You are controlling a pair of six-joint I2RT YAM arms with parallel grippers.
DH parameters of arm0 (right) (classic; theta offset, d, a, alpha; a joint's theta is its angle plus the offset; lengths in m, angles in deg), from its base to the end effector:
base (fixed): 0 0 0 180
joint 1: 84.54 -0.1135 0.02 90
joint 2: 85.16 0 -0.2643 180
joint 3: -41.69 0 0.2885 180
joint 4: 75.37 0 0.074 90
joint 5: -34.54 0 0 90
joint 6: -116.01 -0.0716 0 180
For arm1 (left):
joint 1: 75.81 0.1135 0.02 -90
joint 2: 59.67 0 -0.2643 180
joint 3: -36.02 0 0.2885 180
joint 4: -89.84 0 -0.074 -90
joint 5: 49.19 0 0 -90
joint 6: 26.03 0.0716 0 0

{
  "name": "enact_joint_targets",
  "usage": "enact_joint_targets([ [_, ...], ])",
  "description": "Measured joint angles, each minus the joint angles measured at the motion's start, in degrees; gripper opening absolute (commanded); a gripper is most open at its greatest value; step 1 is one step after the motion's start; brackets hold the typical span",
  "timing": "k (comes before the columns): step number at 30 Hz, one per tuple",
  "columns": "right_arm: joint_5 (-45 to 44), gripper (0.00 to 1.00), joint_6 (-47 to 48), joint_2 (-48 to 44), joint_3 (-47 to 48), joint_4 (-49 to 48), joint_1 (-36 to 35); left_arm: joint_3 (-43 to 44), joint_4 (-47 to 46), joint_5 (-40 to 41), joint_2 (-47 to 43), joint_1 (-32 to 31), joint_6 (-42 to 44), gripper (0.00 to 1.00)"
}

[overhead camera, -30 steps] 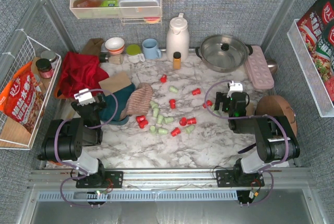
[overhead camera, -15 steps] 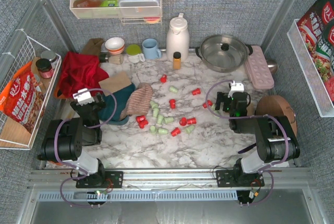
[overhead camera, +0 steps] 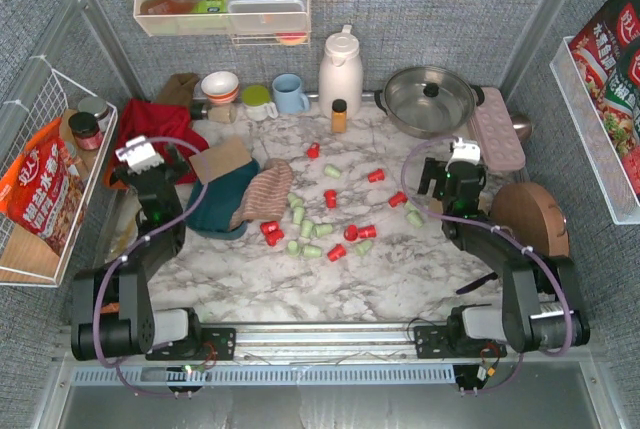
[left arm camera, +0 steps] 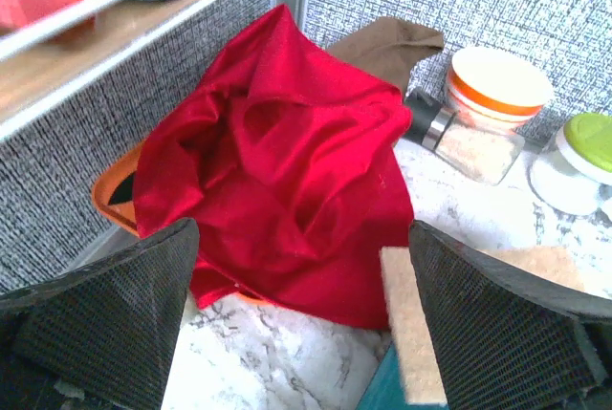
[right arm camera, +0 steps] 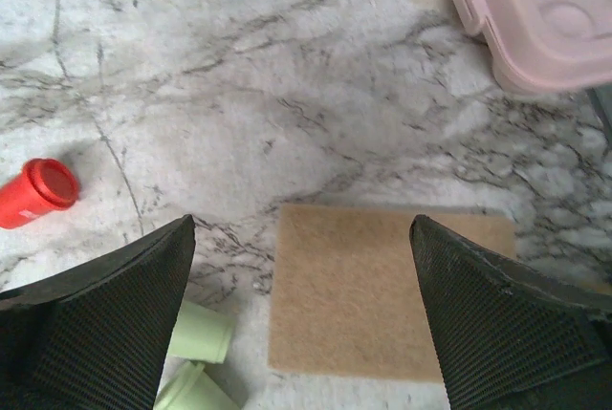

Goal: Mix the coffee capsules in the storage basket

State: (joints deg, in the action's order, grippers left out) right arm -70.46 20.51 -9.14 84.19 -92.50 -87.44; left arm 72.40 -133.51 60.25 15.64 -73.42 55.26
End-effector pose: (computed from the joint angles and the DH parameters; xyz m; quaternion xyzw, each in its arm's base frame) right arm 0.3345 -0.0016 0.1703 0.0962 0.7919 -0.0607 0.6000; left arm 0.3172 0.0371 0.1988 -0.1881 0.6544 0.0746 0.7285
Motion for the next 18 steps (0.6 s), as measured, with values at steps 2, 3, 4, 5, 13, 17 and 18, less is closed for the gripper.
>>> enact_joint_targets([
  [2,-1.46,0.99,-0.74,-1.60,0.87,4.20,0.00,5.51,8.63,1.07,-1.64,0.00,-0.74,0.99],
  [3,-1.90,0.99,-1.33,-1.99,1.57,5.97,-0.04,7.65,12.70,1.46,-2.21,0.00,-0.74,0.99],
  [4,-2.43,0.99,-1.97,-2.19,2.38,7.34,-0.04,9.60,17.05,1.51,-2.86,0.00,-0.74,0.99],
  [5,-2.73,0.99,-2.73,-2.23,3.41,8.92,-0.04,10.97,20.52,1.57,-3.52,0.00,-0.74,0.99],
  [13,-2.82,0.99,-7.39,-2.78,9.94,20.06,-0.04,11.45,36.15,6.08,-20.22,-0.02,-4.22,0.99],
  [17,-2.19,0.99,-8.94,-5.66,9.94,22.77,-0.07,11.47,42.12,6.58,-30.36,0.00,-9.38,0.99],
  [18,-1.64,0.99,-9.05,-6.14,9.90,22.91,-0.07,11.58,44.11,5.75,-33.05,0.00,-10.62,0.99],
])
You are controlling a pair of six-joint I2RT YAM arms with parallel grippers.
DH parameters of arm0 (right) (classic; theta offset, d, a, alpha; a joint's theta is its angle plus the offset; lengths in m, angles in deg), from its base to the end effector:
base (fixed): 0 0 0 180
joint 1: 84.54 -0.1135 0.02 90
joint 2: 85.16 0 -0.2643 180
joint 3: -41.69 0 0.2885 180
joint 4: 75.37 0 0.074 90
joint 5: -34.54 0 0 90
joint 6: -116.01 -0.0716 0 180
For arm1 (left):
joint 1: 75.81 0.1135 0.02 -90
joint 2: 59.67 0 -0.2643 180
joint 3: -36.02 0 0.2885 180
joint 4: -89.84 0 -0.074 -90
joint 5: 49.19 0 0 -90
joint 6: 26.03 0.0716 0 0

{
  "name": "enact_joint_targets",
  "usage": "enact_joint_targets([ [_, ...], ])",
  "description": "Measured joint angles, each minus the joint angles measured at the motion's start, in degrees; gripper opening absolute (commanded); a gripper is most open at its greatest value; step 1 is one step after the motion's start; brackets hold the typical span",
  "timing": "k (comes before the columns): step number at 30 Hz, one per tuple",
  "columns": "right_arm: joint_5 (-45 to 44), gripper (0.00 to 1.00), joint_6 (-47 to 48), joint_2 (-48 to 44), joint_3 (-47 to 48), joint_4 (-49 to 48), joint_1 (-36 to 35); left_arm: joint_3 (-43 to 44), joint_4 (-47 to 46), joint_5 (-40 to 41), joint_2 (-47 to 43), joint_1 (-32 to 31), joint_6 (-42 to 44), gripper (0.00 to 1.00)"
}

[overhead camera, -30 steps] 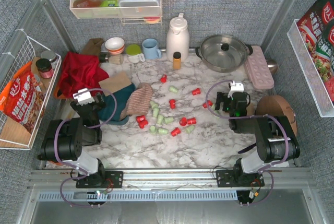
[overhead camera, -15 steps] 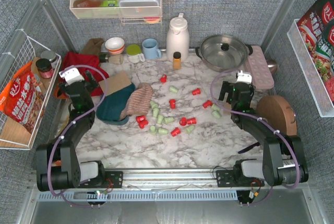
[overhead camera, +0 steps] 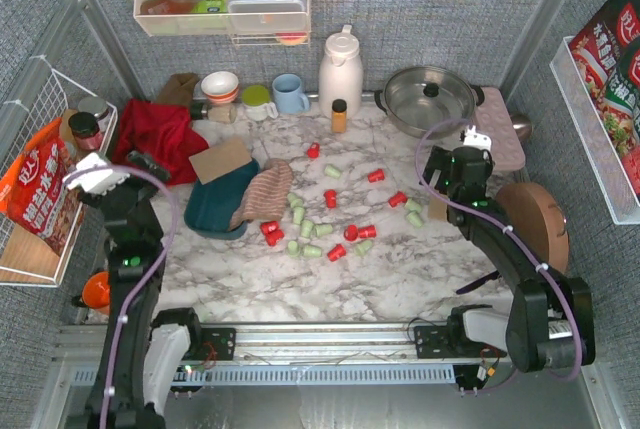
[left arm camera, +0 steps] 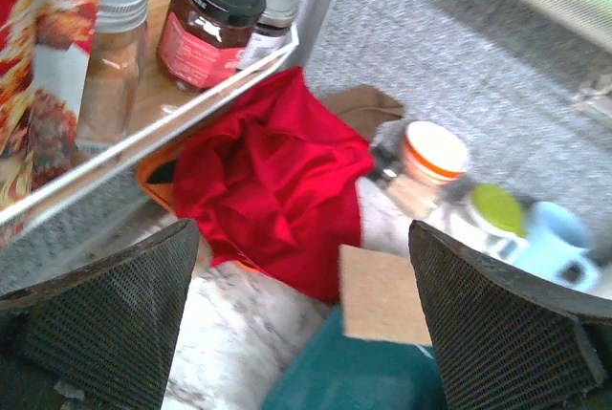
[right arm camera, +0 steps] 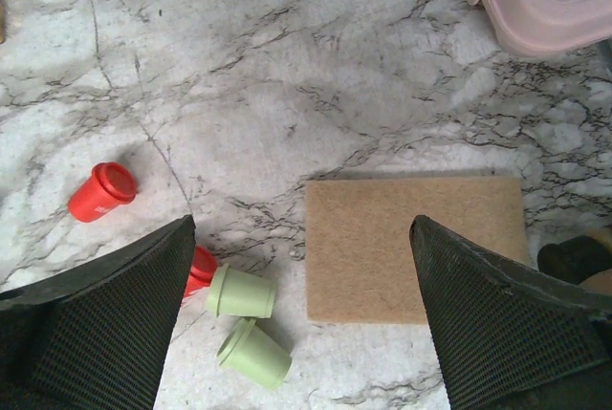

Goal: Mix the coffee capsules in the storage basket

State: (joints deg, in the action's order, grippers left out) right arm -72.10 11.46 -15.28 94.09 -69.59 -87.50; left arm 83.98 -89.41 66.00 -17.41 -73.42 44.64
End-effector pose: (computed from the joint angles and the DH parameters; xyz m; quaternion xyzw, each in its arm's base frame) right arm 0.3359 -0.0032 0.2187 0.1626 0.8141 -0.0366 0.5563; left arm 0.2483 0.0409 0.3319 -0.2821 0.6176 0.0398 0.7331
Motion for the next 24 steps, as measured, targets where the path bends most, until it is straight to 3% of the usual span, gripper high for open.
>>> enact_joint_targets([
  [5,3.72,0.99,-1.11,-0.44,-0.09,0.48,-0.04,-4.85,4.42,-1.75,-13.73,0.00,-7.56,0.99],
  [8,5.62,0.99,-1.75,-0.02,0.11,1.20,-0.09,-5.99,7.21,-4.33,-17.05,0.02,-9.94,0.99],
  [14,7.67,0.99,-2.60,-0.28,0.09,1.68,-0.22,1.68,17.53,-9.84,-7.45,0.00,-11.74,0.99],
  [19,8.09,0.99,-3.19,-0.44,-0.37,1.75,-0.33,1.49,23.96,-12.13,-0.15,-0.15,-14.95,0.99],
  [24,8.63,0.99,-3.45,0.42,-0.37,1.64,-0.31,0.98,24.20,-12.85,6.54,-2.91,-19.80,0.99],
])
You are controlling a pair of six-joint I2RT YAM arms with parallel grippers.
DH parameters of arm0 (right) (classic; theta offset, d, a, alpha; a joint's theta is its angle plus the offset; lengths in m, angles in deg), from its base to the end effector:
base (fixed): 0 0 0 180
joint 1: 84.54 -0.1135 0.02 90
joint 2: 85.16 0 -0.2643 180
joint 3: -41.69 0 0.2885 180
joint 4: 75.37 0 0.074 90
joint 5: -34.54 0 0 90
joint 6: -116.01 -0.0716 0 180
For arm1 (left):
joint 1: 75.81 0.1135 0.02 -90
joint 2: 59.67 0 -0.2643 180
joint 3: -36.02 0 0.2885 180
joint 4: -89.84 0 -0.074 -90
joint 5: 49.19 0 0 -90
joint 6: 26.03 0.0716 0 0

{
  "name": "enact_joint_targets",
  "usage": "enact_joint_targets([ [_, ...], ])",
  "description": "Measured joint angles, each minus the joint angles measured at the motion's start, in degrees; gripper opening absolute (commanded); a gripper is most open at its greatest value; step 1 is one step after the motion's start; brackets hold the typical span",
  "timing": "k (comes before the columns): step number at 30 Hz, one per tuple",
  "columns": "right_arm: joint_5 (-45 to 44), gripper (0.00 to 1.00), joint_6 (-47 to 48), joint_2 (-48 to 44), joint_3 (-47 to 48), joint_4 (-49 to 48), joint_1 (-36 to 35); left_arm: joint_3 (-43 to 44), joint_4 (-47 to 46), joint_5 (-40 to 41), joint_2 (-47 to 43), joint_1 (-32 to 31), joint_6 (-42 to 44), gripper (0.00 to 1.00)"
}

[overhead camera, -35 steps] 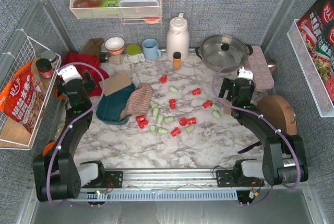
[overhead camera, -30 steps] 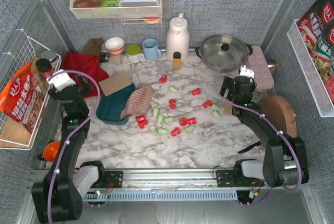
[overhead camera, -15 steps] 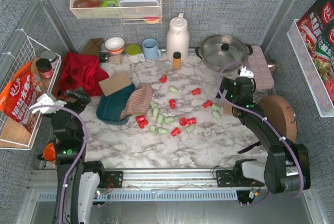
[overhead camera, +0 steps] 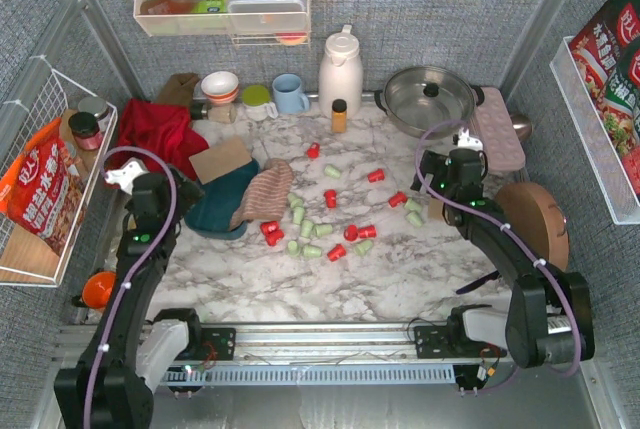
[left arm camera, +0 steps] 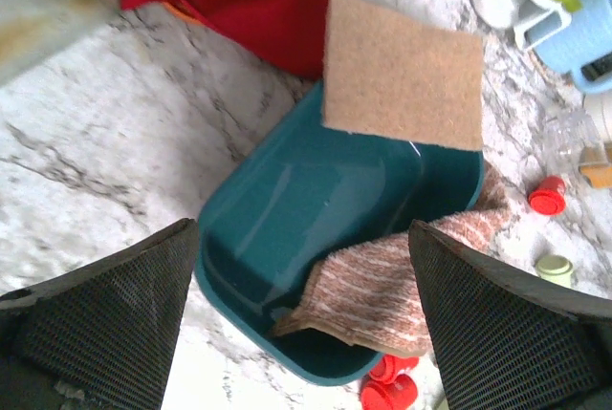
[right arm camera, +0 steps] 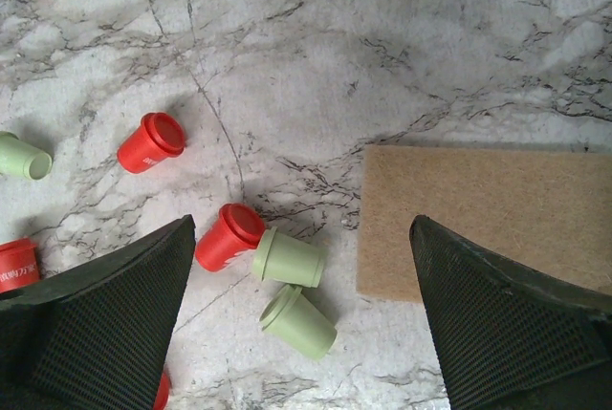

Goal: Mix the coffee capsules in the storage basket

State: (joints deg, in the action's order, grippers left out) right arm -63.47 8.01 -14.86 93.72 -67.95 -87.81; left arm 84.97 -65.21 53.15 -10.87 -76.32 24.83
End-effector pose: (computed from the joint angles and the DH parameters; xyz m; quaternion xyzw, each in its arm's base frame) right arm 0.3355 0.0092 0.2091 0.1451 0.8328 0.0399 0.5327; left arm 0.2652 0.0129 0.2527 -0.3317 0.7713 -0.0965 0.5346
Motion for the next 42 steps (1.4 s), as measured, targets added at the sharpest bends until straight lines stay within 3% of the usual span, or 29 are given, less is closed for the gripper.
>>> enact_joint_targets([
  [11,0.37,0.99,0.04,2.60,0.81,0.04,0.00,0.22,-10.56,4.09,16.44,-8.04,-12.46,0.99],
  [27,2.54,0.99,1.03,8.24,3.72,0.20,0.00,1.53,-32.85,15.30,36.02,-13.60,-26.93,0.96],
  [38,4.70,0.99,1.49,10.51,4.76,0.44,0.00,0.11,-44.52,17.92,42.88,-13.64,-29.49,0.93],
  [42,5.25,0.99,1.31,11.13,5.14,0.61,0.00,0.39,-48.35,18.16,45.51,-13.64,-29.46,0.84],
])
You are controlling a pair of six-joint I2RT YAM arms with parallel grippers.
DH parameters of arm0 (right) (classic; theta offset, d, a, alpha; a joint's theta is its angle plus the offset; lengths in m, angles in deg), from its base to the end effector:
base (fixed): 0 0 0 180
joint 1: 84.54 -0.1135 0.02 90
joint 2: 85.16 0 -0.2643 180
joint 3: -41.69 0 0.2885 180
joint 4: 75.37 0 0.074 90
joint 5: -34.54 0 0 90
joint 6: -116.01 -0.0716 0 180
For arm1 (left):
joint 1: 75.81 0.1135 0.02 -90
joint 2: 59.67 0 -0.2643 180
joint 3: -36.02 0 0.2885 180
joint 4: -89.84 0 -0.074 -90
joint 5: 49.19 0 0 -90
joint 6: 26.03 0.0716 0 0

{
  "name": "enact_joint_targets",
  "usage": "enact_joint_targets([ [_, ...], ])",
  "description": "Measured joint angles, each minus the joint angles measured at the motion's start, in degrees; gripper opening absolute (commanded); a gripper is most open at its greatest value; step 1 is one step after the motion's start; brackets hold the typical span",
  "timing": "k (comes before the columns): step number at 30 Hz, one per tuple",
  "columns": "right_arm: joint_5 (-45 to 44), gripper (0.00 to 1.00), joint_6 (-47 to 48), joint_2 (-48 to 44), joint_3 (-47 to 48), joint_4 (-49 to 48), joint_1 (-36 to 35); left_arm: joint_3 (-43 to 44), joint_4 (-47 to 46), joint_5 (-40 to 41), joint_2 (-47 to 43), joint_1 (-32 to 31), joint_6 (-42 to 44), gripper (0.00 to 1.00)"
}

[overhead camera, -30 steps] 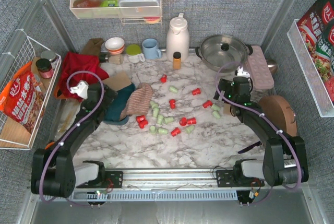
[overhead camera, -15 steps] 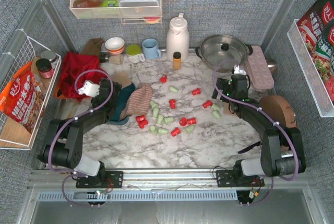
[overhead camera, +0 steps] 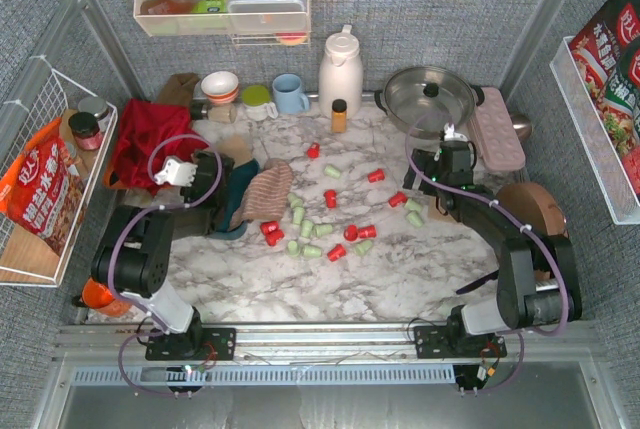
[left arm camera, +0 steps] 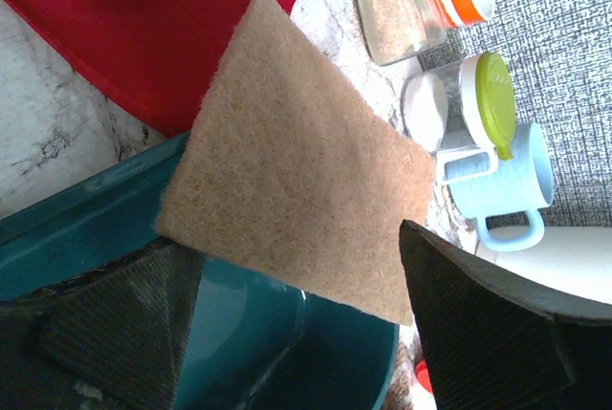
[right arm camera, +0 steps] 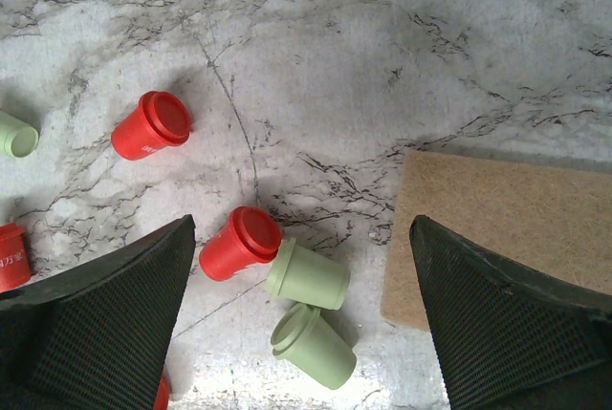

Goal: Mix the coffee capsules in the storage basket

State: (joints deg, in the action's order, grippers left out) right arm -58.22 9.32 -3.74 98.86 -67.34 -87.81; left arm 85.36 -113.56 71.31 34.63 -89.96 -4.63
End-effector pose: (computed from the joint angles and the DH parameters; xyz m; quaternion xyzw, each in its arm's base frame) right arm 0.3662 0.0175 0.1786 0.1138 0.8682 0.0629 0.4789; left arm 0.3678 -0.0553 0.1233 -0.4965 0.6417 -0.1954 0.5509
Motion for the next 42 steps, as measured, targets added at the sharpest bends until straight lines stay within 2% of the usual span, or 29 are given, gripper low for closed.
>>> enact_joint_targets([
  [4,0.07,0.99,0.00,0.44,0.33,0.37,0.00,-1.16,-4.83,0.90,1.42,0.00,0.70,0.63],
  [10,0.24,0.99,0.13,0.94,0.63,0.85,-0.07,-1.62,-9.99,0.92,2.69,0.00,2.34,0.18],
  [13,0.24,0.99,0.17,1.16,0.87,1.20,-0.07,-1.68,-11.65,0.81,2.29,-0.02,2.73,0.02],
  [21,0.48,0.99,0.22,1.16,1.11,1.22,-0.13,-2.08,-12.04,1.46,-3.52,-0.44,6.82,0.00],
  [27,0.70,0.99,1.05,-1.81,0.22,1.18,-1.27,0.31,-12.22,-3.41,-8.28,-1.70,16.20,0.00],
  [34,2.21,0.99,5.18,-8.87,-5.44,-3.19,-5.27,2.89,-10.36,-22.34,-14.32,-2.91,34.18,0.00],
  [42,8.22,0.91,15.54,-13.09,-5.49,-5.33,-13.00,12.83,6.56,-48.59,-20.41,-3.65,61.42,0.00],
])
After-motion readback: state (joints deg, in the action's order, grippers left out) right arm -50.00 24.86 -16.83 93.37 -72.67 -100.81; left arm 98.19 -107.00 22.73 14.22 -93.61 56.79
